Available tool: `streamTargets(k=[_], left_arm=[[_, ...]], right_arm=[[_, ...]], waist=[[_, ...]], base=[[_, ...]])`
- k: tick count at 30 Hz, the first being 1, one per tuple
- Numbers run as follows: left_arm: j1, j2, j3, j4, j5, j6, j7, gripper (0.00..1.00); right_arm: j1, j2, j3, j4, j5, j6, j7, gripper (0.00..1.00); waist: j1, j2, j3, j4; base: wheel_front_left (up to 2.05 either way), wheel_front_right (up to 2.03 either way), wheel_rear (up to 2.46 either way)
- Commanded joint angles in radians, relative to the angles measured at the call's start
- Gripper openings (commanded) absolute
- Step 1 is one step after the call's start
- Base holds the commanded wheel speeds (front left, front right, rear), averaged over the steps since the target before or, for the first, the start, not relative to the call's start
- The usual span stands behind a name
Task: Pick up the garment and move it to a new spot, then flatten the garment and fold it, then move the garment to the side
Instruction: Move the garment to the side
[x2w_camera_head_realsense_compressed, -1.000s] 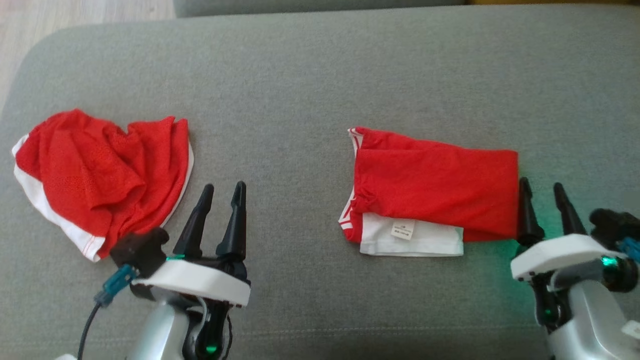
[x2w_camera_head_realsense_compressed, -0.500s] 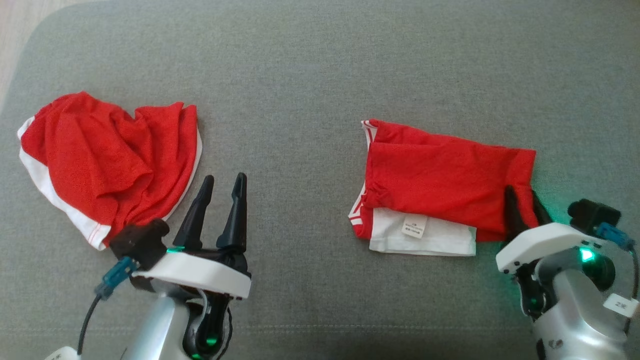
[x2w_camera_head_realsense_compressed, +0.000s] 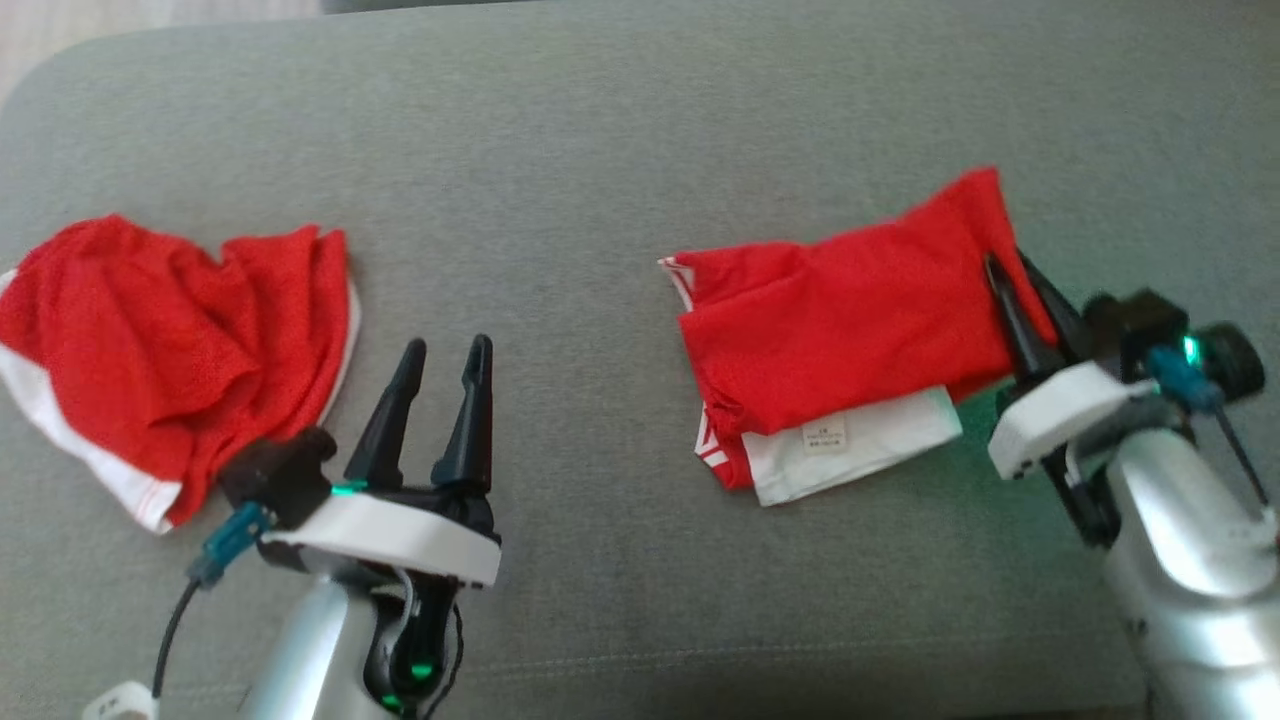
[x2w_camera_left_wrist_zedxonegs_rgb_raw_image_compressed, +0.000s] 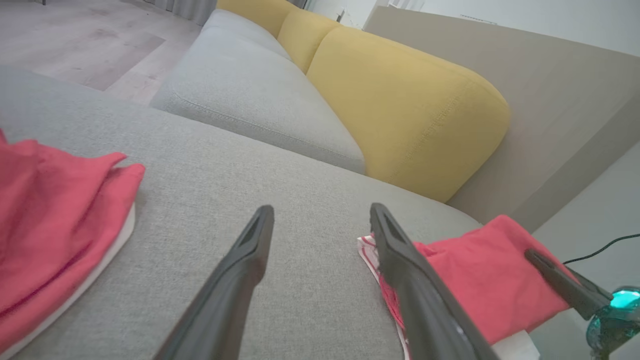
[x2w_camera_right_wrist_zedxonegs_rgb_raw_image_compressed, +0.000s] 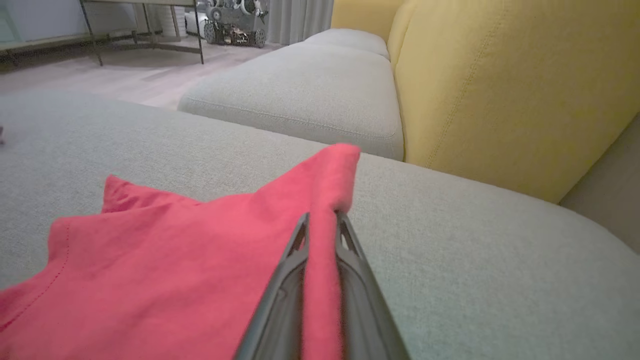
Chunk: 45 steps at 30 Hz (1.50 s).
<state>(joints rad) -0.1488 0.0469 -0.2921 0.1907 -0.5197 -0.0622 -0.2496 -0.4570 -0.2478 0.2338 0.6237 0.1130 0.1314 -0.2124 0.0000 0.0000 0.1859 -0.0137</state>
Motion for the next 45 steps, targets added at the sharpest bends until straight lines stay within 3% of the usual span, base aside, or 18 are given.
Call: streamTargets(k=[1,10,17,24,34,35,36,37,38,45], left_arm=[[-0.057,0.003,0.033,-0.03,0.013,-0.008,-0.012,1.0],[-0.19,0.003,0.017,-0.02,0.061,-0.037,-0.012,1.0],[-0.298,0.003,0.009,-0.017,0.087,-0.055,-0.012,1.0],[-0.335,0.003,0.021,-0.029,0.097,-0.062,-0.012,1.0],[-0.328,0.003,0.038,-0.028,0.104,-0.067,-0.012,1.0],[-0.328,0.003,0.038,-0.027,0.104,-0.067,-0.012,1.0],[-0.327,0.003,0.039,-0.026,0.103,-0.067,-0.012,1.0],[-0.326,0.003,0.04,-0.024,0.102,-0.067,-0.012,1.0],[-0.324,0.003,0.041,-0.023,0.101,-0.067,-0.012,1.0],[-0.316,0.003,0.044,-0.013,0.089,-0.068,-0.012,1.0]], right_arm=[[-0.038,-0.029,0.03,-0.043,-0.001,-0.001,0.01,0.0],[-0.215,-0.226,0.101,-0.108,0.105,-0.001,0.151,0.0],[-0.331,-0.343,0.009,-0.076,0.187,-0.001,0.223,0.0],[-0.38,-0.356,-0.146,-0.01,0.178,-0.001,0.241,0.0],[-0.386,-0.293,-0.222,-0.01,0.091,-0.001,0.24,0.0],[-0.385,-0.288,-0.227,-0.013,0.095,-0.001,0.242,0.16],[-0.382,-0.283,-0.229,-0.016,0.099,-0.001,0.244,0.44],[-0.378,-0.28,-0.228,-0.022,0.101,-0.001,0.245,0.89],[-0.374,-0.275,-0.236,-0.02,0.112,-0.001,0.255,1.0],[-0.357,-0.271,-0.235,-0.06,0.11,-0.001,0.257,1.0]], waist=[[0.0,0.0,0.011,-0.019],[0.0,0.0,0.114,-0.078],[0.0,0.0,0.208,-0.097],[0.0,0.0,0.259,-0.108],[0.0,0.0,0.277,-0.112],[0.0,0.0,0.275,-0.111],[0.0,0.0,0.273,-0.111],[0.0,0.0,0.27,-0.111],[0.0,0.0,0.267,-0.111],[0.0,0.0,0.234,-0.105]], base=[[0.0,0.0,0.0],[0.0,0.0,0.0],[0.0,0.0,0.0],[0.0,0.0,0.0],[0.0,0.0,0.0],[0.0,0.0,0.0],[0.0,0.0,0.0],[0.0,0.0,0.0],[0.0,0.0,0.0],[0.0,0.0,0.0]])
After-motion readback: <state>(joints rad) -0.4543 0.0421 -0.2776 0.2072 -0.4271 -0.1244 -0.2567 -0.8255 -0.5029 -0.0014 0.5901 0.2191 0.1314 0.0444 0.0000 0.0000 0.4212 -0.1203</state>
